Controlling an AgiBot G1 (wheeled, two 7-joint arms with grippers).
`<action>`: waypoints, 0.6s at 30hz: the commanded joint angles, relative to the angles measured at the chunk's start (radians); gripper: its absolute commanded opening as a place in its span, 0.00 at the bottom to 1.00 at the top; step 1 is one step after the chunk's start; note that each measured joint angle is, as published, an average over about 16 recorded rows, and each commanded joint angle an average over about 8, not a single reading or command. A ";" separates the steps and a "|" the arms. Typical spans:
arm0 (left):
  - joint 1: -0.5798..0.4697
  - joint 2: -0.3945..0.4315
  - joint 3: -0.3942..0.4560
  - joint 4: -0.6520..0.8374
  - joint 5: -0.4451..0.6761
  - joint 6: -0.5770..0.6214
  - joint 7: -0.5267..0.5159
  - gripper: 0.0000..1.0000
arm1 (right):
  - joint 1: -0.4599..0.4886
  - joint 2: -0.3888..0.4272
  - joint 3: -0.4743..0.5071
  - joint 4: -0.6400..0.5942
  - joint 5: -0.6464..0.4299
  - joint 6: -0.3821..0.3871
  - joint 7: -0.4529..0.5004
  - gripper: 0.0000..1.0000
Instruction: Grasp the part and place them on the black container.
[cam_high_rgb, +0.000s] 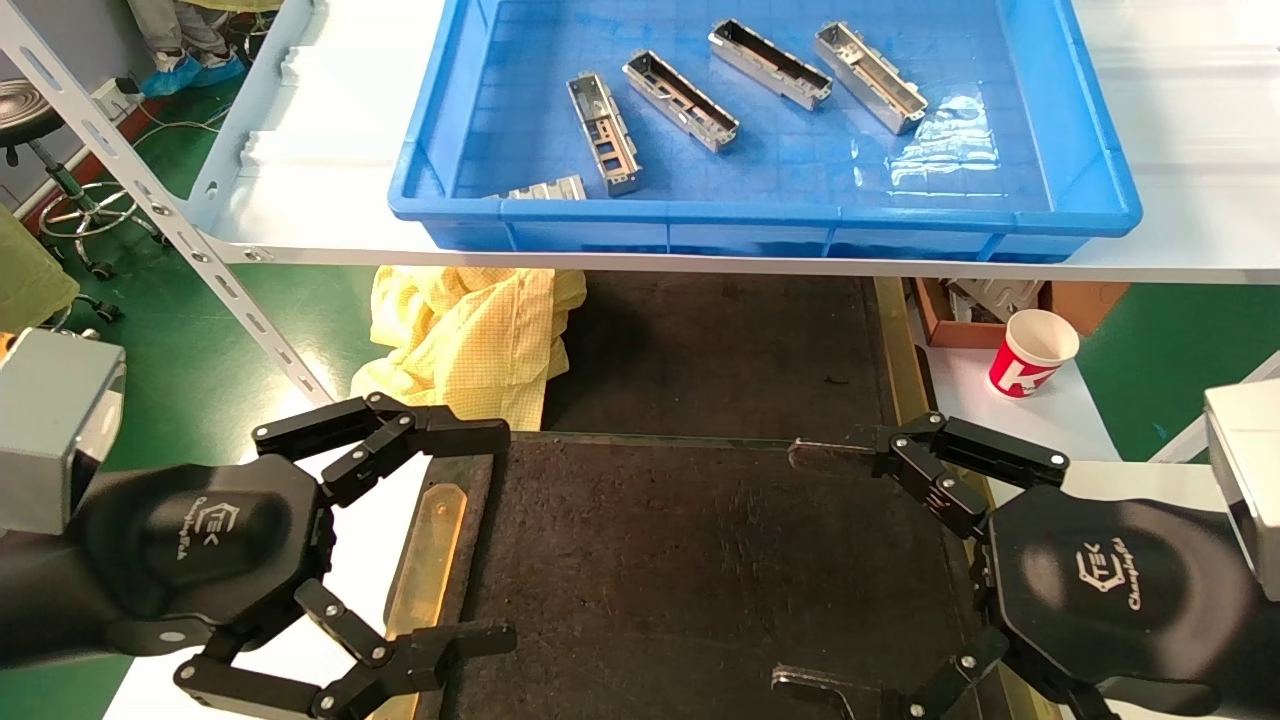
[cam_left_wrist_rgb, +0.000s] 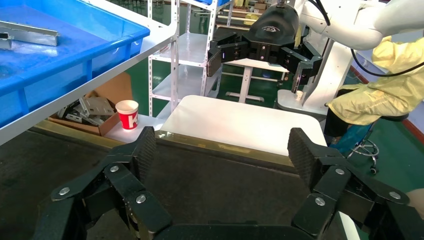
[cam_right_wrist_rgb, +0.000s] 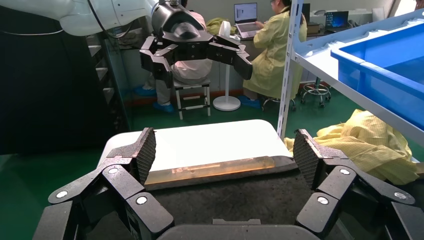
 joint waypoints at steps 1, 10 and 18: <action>0.000 0.000 0.000 0.000 0.000 0.000 0.000 0.00 | 0.000 0.000 0.000 0.000 0.000 0.000 0.000 1.00; 0.000 0.000 0.000 0.000 0.000 0.000 0.000 0.00 | 0.000 0.000 0.000 0.000 0.000 0.000 0.000 1.00; 0.000 0.000 0.000 0.000 0.000 0.000 0.000 0.00 | 0.000 0.000 0.000 0.000 0.000 0.000 0.000 1.00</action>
